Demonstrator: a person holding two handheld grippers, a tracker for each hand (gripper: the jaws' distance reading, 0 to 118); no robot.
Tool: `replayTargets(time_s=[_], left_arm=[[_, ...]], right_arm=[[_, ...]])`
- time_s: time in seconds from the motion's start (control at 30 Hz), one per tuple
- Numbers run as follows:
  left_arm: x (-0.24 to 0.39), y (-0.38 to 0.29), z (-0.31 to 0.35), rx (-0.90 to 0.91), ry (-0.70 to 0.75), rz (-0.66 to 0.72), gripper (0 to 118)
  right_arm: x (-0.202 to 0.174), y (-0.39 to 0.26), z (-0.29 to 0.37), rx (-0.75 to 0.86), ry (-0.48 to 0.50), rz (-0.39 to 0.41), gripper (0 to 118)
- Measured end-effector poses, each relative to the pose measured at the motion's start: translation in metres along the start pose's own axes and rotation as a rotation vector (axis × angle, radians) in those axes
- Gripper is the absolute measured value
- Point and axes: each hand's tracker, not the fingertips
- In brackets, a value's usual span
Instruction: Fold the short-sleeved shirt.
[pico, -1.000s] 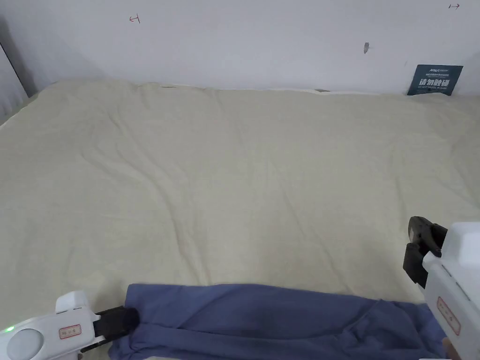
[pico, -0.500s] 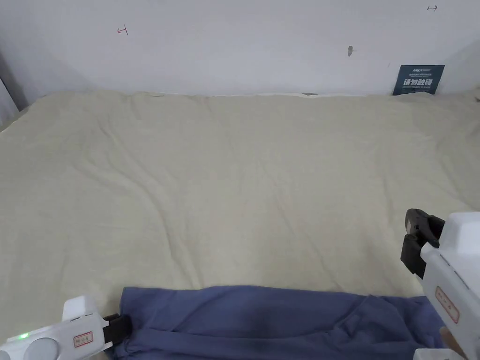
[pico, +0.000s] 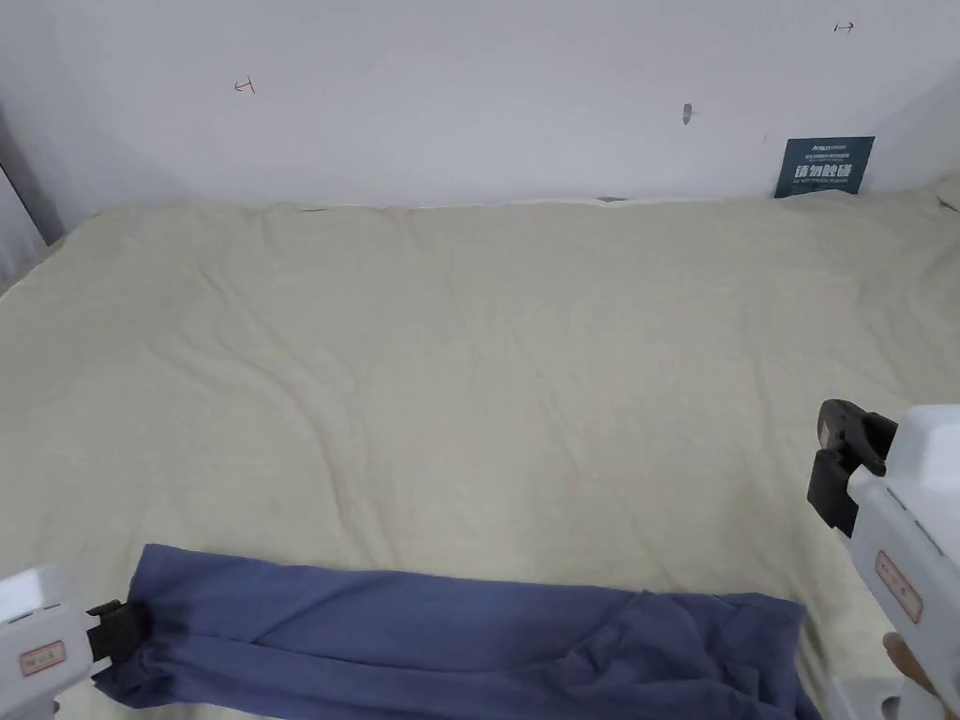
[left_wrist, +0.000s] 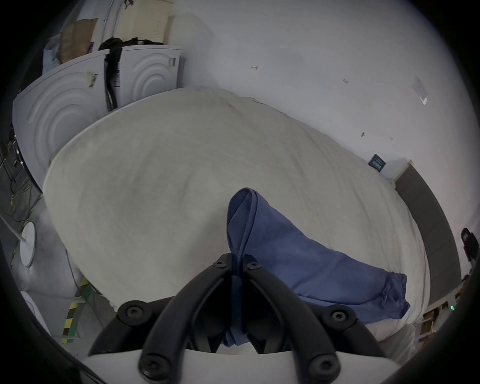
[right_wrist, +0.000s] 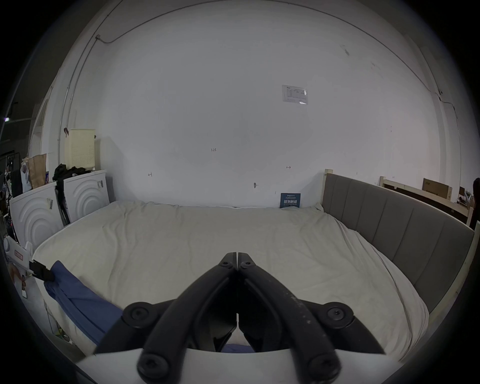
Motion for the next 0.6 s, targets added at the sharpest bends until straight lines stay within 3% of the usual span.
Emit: replayTargets(time_s=[0.17, 0.4, 0.6], left_arm=[[0.026, 0.000, 0.013, 0.006, -0.030, -0.030, 7], [0.131, -0.016, 0.016, -0.070, -0.252, -0.107, 7], [0.207, -0.039, -0.010, -0.150, -0.350, -0.149, 7]], right_arm=[[0.004, -0.001, 0.006, 0.005, -0.001, -0.001, 2], [0.007, -0.002, 0.015, 0.007, 0.010, -0.007, 2], [0.015, -0.002, 0.025, 0.013, 0.003, -0.012, 2]])
